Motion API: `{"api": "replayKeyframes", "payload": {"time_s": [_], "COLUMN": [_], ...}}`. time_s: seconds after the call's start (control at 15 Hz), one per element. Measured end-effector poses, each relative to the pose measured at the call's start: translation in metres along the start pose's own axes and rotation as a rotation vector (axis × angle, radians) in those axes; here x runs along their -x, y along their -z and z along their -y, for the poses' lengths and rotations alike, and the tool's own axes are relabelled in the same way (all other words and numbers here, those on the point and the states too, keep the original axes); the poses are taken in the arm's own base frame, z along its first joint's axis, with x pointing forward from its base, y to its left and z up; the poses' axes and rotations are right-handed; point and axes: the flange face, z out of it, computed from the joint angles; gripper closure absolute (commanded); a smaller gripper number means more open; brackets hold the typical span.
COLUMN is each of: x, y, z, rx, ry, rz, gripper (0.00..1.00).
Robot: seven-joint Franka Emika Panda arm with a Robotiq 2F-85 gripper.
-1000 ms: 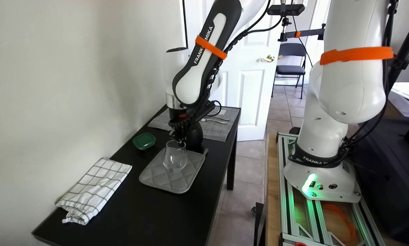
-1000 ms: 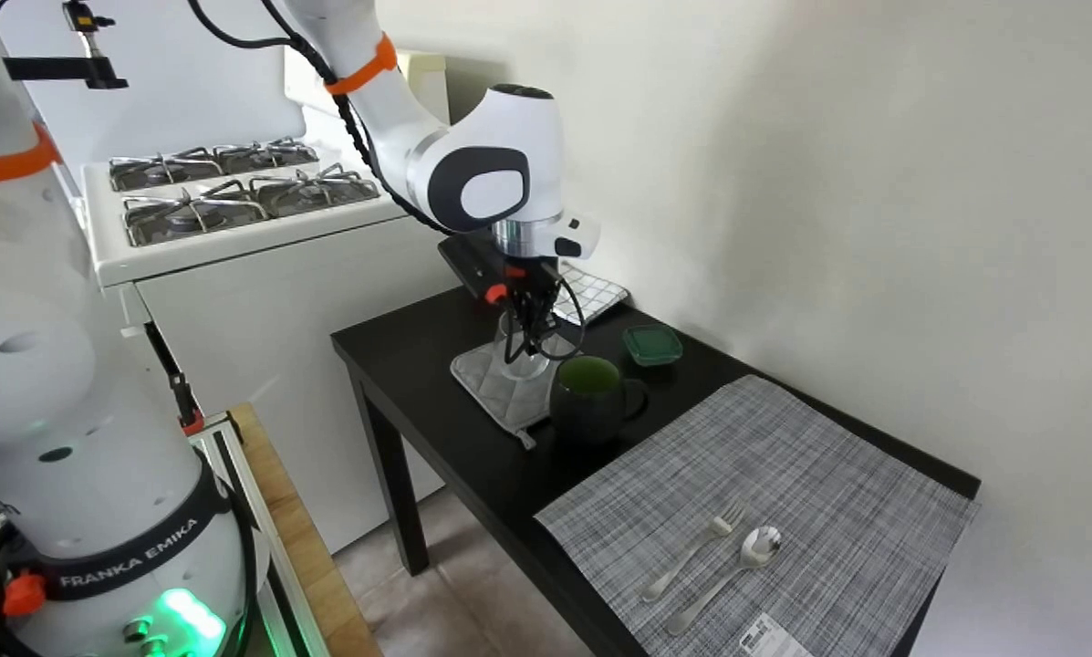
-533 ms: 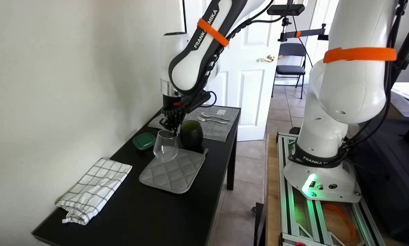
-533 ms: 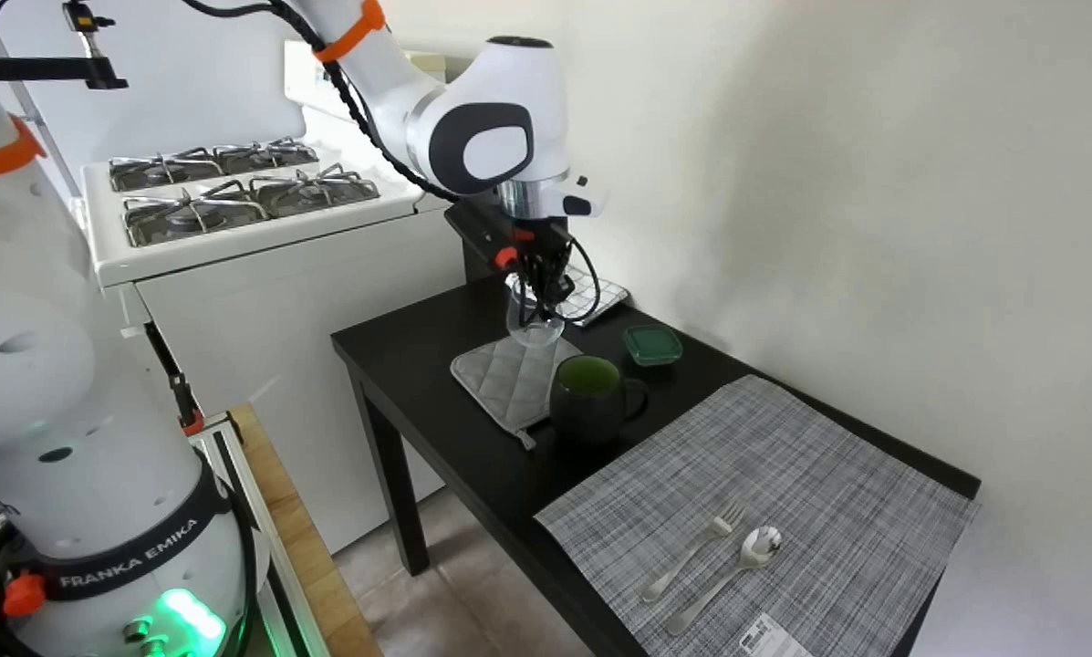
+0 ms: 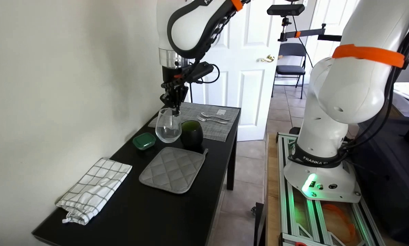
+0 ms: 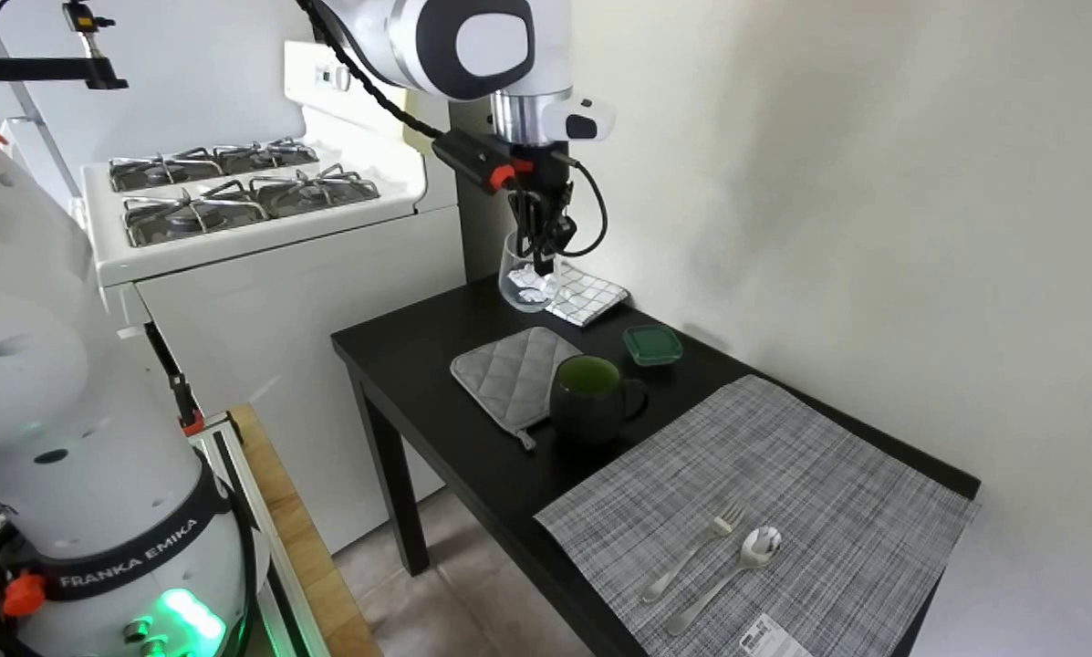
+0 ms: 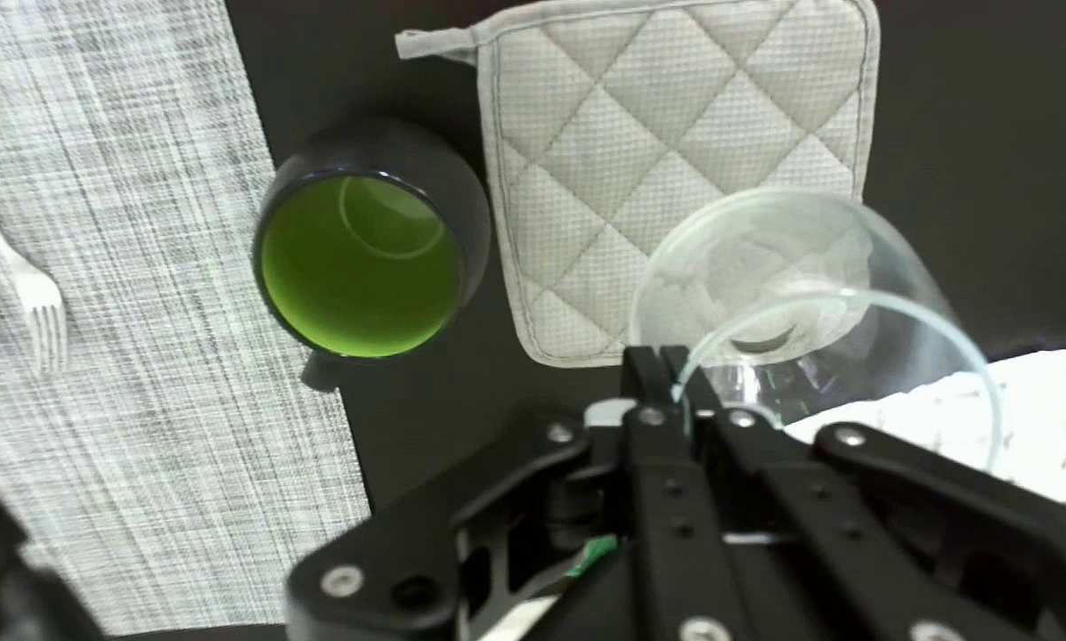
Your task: Put the glass cup on top of the black mug.
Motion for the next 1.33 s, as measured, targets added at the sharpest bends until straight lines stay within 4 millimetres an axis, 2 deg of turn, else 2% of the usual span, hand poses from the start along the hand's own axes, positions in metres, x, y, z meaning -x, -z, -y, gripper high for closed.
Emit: {"api": "replayKeyframes", "payload": {"time_s": [0.2, 0.33, 0.93, 1.33], "x": [0.001, 0.002, 0.001, -0.004], "y": [0.019, 0.022, 0.012, 0.001], "z": [-0.018, -0.033, -0.093, -0.112], "rx": [0.047, 0.081, 0.194, 0.204], "ry": [0.002, 0.005, -0.007, -0.03], "rz": [0.03, 0.045, 0.083, 0.085], "gripper": [0.99, 0.99, 0.99, 0.99]}}
